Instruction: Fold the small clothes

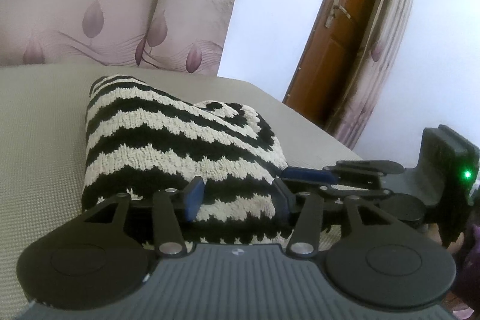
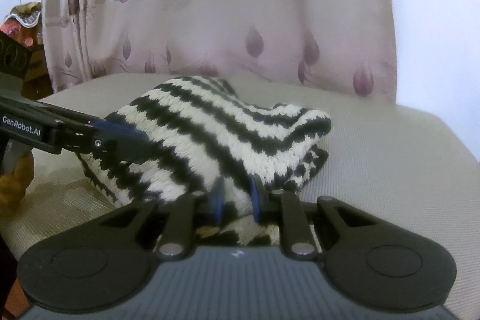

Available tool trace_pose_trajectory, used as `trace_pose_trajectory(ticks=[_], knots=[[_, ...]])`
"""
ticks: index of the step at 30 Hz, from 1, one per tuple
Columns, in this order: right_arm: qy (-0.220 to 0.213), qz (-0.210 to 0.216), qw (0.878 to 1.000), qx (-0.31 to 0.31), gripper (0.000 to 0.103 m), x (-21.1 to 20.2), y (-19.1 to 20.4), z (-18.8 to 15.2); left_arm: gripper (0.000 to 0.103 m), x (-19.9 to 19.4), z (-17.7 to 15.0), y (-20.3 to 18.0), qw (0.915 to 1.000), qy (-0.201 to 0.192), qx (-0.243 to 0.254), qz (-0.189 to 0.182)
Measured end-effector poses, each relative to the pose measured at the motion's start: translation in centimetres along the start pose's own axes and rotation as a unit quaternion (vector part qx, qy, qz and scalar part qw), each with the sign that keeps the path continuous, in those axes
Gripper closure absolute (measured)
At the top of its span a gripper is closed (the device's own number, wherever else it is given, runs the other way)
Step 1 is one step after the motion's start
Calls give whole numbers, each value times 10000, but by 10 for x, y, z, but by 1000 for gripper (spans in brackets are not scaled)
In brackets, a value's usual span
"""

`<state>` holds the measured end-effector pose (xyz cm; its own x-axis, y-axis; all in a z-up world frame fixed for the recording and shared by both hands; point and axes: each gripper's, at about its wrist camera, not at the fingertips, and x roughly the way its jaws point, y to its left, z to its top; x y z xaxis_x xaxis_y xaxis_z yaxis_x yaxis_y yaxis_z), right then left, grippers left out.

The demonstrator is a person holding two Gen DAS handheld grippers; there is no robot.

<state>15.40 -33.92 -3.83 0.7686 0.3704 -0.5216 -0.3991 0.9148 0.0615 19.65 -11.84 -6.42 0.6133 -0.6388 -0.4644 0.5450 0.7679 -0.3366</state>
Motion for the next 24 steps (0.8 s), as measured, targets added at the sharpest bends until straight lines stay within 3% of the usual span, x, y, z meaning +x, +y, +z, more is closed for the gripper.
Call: trace_pose_trajectory(ticks=[21,24], knots=[[-299,-219,9991,221,85,-4,5,-11,24,-5,4,-34,9962,145,708,489],[-317,-222,9990,233,85,-4,5,-11,11,-11,5,-42,9936,77,915,653]])
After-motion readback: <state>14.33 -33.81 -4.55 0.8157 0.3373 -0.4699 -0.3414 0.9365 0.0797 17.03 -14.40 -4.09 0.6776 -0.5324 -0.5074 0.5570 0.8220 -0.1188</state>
